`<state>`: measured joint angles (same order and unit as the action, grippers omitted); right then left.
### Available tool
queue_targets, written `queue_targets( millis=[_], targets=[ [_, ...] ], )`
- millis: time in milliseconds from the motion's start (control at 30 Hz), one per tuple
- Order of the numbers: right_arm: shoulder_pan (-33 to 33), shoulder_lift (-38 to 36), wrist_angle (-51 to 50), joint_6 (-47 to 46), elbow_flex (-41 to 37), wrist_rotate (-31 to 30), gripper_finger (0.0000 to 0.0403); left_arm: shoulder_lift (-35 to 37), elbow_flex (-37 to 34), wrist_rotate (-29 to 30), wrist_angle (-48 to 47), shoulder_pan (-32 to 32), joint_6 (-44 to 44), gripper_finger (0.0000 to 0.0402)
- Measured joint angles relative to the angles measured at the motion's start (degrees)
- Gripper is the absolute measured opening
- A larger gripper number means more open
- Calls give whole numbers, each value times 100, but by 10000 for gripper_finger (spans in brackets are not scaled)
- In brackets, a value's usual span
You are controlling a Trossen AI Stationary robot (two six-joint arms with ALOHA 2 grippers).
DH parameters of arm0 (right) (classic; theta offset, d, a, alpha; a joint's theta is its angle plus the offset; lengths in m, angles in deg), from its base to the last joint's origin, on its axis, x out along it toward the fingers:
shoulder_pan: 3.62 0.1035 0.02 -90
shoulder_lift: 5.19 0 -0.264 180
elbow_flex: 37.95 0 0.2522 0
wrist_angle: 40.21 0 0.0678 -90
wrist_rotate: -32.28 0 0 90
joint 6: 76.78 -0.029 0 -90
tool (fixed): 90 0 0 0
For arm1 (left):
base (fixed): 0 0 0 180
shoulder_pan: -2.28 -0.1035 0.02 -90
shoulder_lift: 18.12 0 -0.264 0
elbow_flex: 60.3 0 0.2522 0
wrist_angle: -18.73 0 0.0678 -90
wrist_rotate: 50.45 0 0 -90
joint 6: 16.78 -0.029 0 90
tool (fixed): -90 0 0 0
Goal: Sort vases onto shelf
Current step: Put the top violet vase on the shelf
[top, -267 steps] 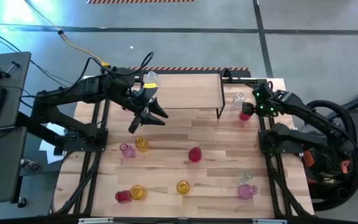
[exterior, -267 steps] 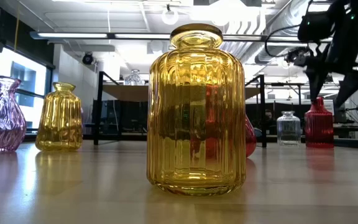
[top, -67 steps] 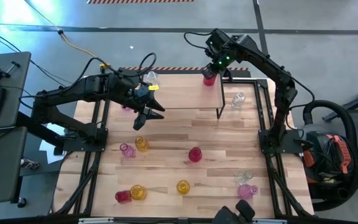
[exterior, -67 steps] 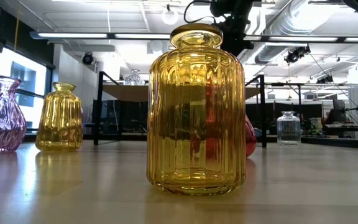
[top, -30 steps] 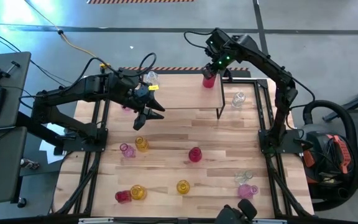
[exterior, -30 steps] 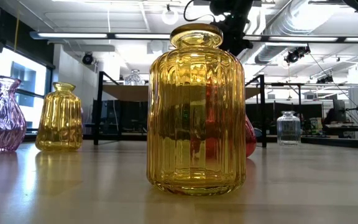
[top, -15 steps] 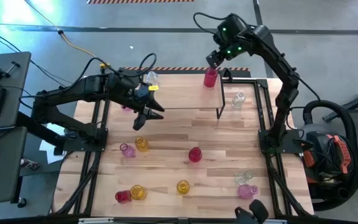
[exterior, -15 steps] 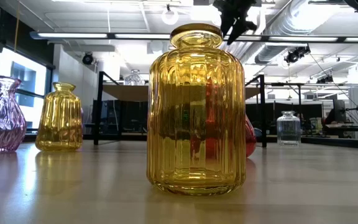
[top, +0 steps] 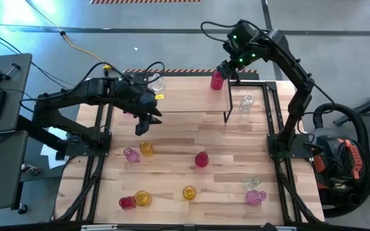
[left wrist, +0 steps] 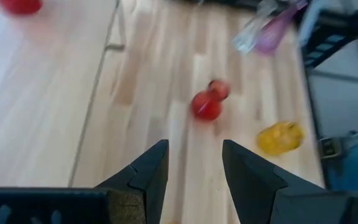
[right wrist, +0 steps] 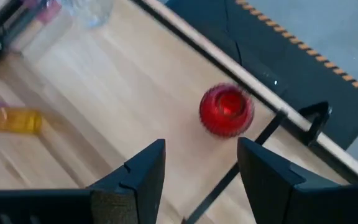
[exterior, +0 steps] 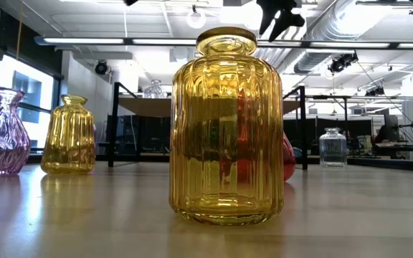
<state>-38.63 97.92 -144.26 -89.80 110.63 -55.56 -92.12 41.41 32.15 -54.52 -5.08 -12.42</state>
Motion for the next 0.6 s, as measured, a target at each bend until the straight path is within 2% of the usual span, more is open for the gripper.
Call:
queue_targets(
  millis=[133, 333, 500, 600],
  targets=[
    [183, 0, 35, 1, 0, 0, 179, 0, 0, 349, -376, -102, 5, 142],
    [320, 0, 27, 50, 0, 0, 179, 0, 0, 436, -659, -314, -33, 142],
    [325, 0, 27, 149, 0, -20, 179, -105, -2, 1260, -1327, -476, 28, 142],
    [325, 0, 27, 164, 0, -224, 179, -176, -2, 1458, -1561, -629, 2, 142]
  ],
)
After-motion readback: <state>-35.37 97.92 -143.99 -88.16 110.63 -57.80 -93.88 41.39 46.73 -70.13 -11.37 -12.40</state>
